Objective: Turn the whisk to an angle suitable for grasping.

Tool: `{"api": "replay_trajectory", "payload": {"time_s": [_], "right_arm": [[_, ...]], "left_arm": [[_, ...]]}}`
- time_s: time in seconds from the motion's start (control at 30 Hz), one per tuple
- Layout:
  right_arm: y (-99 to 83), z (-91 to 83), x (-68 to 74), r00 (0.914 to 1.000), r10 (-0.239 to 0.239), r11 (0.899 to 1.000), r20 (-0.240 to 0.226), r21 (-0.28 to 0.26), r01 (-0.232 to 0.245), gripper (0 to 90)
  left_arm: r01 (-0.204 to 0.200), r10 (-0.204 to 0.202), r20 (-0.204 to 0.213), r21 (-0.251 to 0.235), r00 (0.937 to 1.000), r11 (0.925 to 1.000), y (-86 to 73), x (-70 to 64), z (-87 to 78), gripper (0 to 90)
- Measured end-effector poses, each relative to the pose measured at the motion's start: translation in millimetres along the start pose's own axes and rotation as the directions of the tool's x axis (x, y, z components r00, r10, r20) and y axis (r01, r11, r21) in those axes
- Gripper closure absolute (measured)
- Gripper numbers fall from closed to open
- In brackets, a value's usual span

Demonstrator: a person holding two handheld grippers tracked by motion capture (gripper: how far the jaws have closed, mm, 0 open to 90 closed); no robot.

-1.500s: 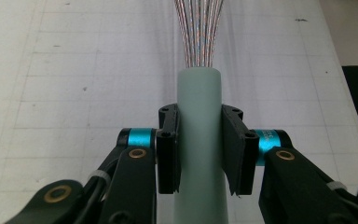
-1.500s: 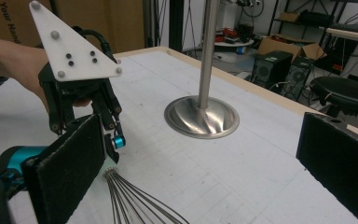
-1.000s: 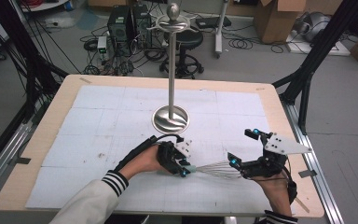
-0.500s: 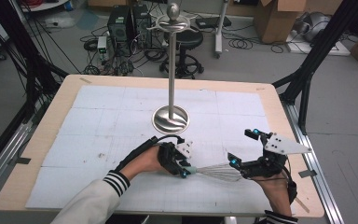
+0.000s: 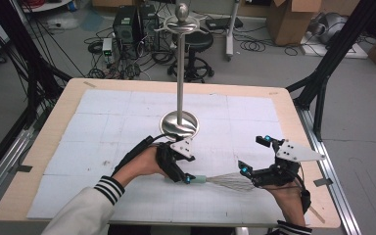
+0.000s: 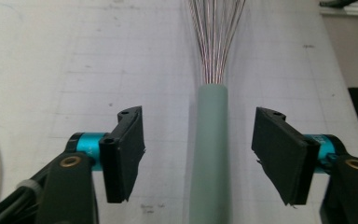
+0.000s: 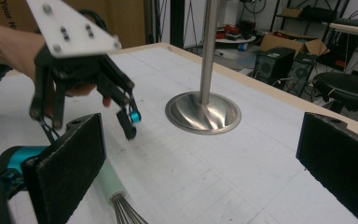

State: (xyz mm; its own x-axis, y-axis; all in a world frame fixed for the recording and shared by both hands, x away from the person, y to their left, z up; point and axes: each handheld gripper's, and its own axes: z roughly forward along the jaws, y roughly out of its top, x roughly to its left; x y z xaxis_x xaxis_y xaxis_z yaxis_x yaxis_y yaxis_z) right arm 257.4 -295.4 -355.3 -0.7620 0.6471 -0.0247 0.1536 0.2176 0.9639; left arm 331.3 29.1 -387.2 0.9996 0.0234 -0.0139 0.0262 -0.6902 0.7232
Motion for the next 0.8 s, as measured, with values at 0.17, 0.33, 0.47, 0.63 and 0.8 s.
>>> {"api": "replay_trajectory", "payload": {"time_s": [0.17, 0.33, 0.47, 0.63, 0.8], "right_arm": [[1.3, 1.1, 1.2, 1.0000, -0.009, 1.000, -0.002, -0.002, 0.009, 0.1], [0.1, 1.4, 1.0, 1.0000, -0.005, 1.000, -0.005, 0.002, 0.005, 0.1], [2.1, 0.4, 2.1, 1.0000, -0.008, 1.000, -0.003, -0.005, 0.008, 0.1], [2.4, 0.6, 2.8, 0.9999, -0.012, 1.000, -0.005, 0.000, 0.012, 0.1], [1.0, 4.9, 3.9, 0.9999, -0.011, 1.000, -0.007, 0.007, 0.011, 0.1]], "left_arm": [[0.007, -0.009, -0.045, -0.039, 0.9990, 0.9992, 0.8, -4.2, -24.5, 22.6], [0.018, -0.027, -0.098, -0.095, 0.9949, 0.9953, -2.9, -7.6, -49.8, 14.4], [0.041, -0.058, -0.138, -0.123, 0.9887, 0.9916, -10.8, -10.2, -67.6, 3.9], [0.029, -0.058, -0.188, -0.153, 0.9804, 0.9879, -21.1, -18.1, -92.4, 1.7], [0.040, -0.093, -0.238, -0.218, 0.9668, 0.9751, -35.7, -22.8, -119.0, 1.7]]}}
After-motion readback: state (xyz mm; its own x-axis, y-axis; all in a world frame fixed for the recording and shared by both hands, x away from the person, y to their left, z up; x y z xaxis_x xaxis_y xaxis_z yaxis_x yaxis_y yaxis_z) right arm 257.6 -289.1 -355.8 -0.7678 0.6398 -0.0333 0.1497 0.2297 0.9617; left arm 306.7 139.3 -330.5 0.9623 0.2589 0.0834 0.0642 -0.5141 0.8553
